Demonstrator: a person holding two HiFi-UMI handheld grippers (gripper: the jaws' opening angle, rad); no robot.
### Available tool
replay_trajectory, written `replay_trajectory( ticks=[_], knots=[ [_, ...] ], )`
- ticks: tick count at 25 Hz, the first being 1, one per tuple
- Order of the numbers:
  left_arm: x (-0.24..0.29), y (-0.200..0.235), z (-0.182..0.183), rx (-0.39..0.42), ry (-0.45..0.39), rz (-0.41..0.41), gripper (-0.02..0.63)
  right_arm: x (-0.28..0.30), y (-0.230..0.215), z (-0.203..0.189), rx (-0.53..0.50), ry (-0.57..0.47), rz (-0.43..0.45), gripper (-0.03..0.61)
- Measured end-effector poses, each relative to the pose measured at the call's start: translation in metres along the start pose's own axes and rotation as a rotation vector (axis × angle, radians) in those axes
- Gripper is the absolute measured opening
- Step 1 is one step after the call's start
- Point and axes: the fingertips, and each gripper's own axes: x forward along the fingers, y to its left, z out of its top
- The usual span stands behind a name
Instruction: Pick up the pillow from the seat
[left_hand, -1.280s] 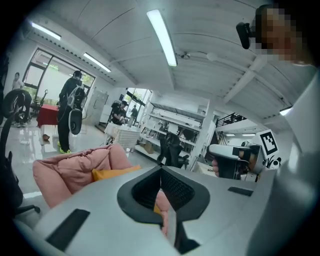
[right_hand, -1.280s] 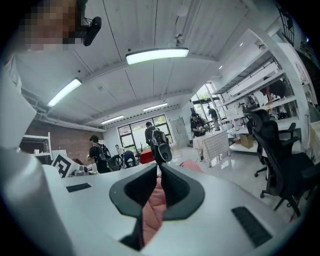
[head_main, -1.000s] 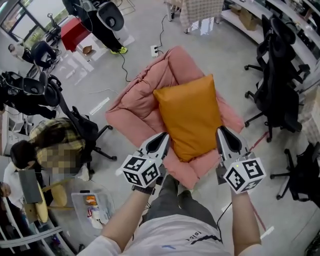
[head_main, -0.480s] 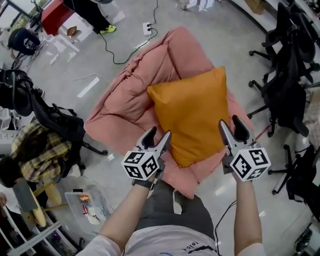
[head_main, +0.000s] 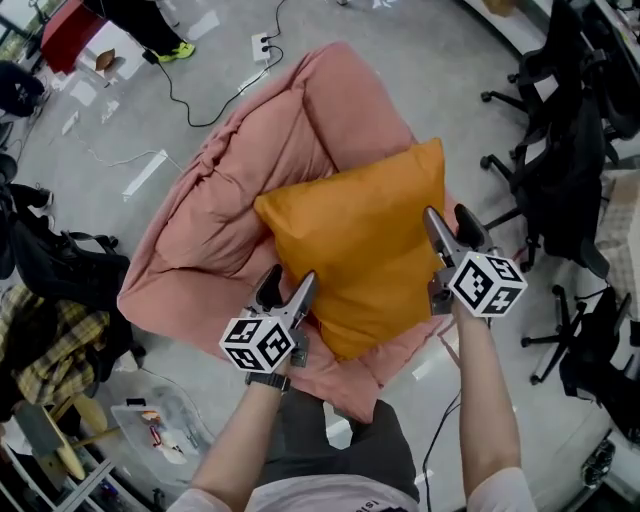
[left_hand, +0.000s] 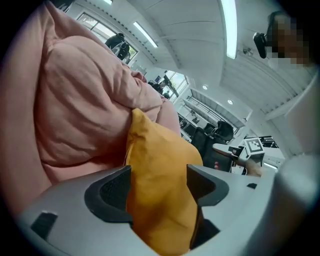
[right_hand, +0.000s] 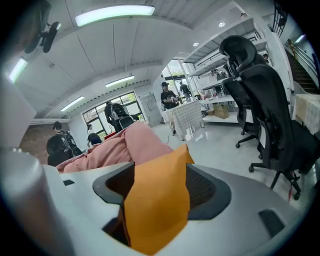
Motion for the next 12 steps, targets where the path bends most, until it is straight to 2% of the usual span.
replay_trajectory(
  ticks=[4,9,12],
  knots=[
    [0.023,0.004,-0.008,-0.015,0.021,-0.032,0.390,0.043,-0.032,0.006,0.044,0.039,-0.015,0.319],
    [0.040,0.011,-0.015,0.009,0.074,-0.051,0.397,0.085,-0.052,0.012,0.091,0.110,0.028,0.360],
    [0.050,0.016,-0.015,-0.007,0.069,-0.043,0.396,0.105,-0.061,0.010,0.118,0.147,0.047,0.371]
  ],
)
